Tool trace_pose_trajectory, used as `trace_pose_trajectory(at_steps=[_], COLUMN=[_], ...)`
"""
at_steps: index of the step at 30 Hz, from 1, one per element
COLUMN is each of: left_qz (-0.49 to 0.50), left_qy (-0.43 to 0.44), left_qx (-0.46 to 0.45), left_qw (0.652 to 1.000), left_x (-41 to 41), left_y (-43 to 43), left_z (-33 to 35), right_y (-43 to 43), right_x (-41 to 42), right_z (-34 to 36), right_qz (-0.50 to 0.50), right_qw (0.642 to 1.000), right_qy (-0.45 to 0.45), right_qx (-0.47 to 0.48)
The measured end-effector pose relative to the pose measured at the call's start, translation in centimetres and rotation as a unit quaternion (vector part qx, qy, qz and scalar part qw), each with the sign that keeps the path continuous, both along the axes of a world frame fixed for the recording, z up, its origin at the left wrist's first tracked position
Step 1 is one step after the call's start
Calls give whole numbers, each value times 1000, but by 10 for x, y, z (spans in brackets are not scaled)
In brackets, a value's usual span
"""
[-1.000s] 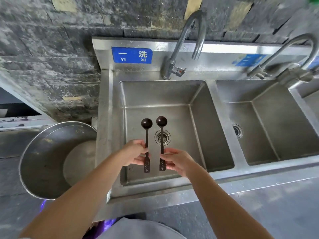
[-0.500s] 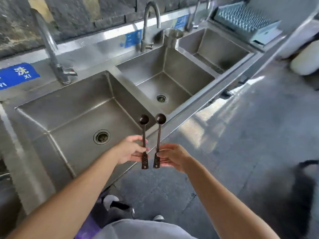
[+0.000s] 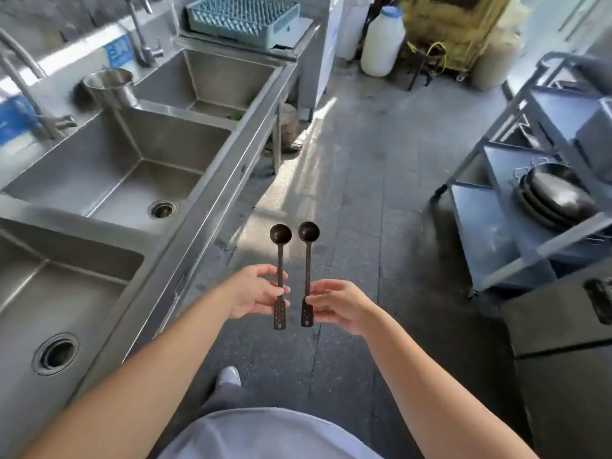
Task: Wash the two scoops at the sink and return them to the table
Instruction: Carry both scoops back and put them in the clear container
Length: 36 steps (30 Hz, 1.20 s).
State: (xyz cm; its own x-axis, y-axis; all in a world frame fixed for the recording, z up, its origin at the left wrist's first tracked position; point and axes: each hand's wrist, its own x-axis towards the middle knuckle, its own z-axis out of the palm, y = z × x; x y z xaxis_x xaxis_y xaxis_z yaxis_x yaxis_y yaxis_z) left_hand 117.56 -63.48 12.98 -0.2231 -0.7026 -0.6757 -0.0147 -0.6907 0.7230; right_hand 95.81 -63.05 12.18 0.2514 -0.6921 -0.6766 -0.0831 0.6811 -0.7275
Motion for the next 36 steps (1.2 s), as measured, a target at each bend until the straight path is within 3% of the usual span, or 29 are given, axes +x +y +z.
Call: trace_pose_trajectory(at_steps=[7,15,29,36], left_qz=[-181,-354,-540,-636], left_qy=[-1,0,-24,-25], left_qx=[18,25,3,1], left_qw=[983,935,842,772], left_x=[-116,-259,-476,-576], left_y=[-45,-76,-143,-135], left_z=[1,-3,-4,-10], right_y=[31,65,59,76], right_x=[-99,-194,-338,-389], right_z=[5,9,6,3], right_qz=[-173,-356,-510,-600], right_qw=[985,934,856,794], right_qy=[2,30,75,76], right_qx=[-3,3,45,66])
